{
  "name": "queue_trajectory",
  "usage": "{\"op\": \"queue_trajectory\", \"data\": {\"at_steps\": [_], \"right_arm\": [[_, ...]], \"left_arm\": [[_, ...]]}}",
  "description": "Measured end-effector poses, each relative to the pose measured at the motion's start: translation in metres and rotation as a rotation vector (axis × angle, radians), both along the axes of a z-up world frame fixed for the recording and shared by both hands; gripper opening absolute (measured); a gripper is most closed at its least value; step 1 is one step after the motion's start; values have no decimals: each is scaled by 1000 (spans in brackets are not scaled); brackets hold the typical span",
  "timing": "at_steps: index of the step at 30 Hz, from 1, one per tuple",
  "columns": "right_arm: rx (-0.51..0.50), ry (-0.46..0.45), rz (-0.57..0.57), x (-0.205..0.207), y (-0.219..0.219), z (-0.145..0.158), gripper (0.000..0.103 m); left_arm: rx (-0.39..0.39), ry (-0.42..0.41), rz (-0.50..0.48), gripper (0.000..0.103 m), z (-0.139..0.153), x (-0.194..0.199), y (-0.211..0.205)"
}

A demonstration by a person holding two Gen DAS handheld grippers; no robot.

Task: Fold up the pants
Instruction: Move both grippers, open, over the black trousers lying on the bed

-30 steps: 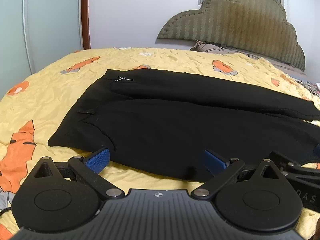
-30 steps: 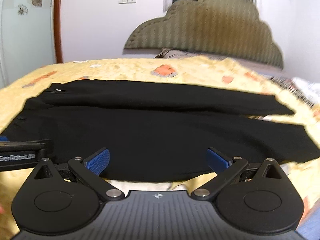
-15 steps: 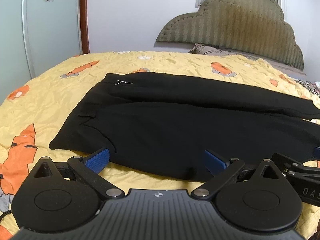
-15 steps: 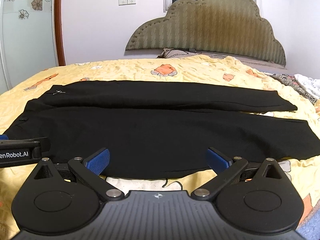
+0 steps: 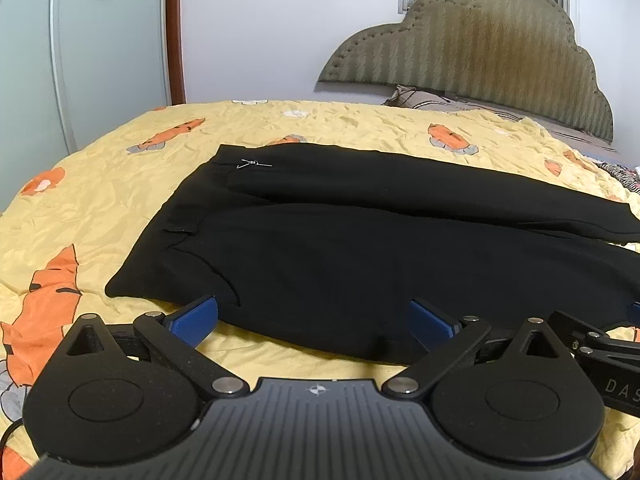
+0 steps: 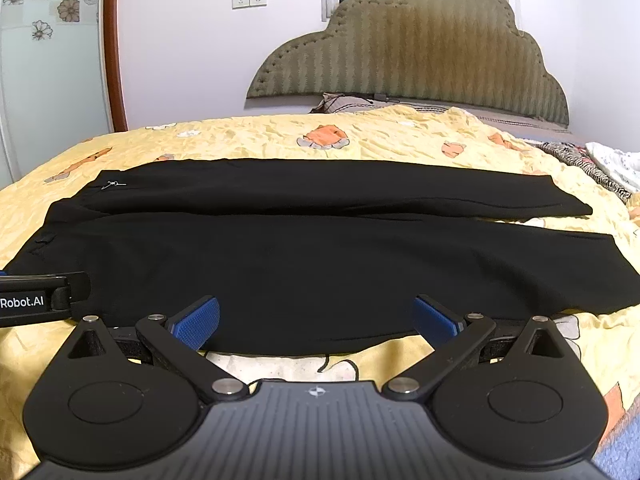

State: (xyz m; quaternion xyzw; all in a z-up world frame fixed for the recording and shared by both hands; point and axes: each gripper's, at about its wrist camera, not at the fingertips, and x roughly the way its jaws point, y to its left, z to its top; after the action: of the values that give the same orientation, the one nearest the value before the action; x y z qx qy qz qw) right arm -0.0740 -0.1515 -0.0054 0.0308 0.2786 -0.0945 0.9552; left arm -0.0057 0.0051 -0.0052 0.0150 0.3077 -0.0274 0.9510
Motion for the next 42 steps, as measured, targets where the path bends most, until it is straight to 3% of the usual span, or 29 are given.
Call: {"op": "queue_trajectory", "data": {"at_steps": [12,20,42], "right_arm": [[40,5,-3,1,-8,1,103],[6,-9,8,1,-3,1,103],[-3,-9,31,5,-2,2,103]], "left_arm": [[-21,20,1,102,-1,3,2],[-47,27,-3,102,-1,4,6],[15,58,-9,102,-8,14,1]]}}
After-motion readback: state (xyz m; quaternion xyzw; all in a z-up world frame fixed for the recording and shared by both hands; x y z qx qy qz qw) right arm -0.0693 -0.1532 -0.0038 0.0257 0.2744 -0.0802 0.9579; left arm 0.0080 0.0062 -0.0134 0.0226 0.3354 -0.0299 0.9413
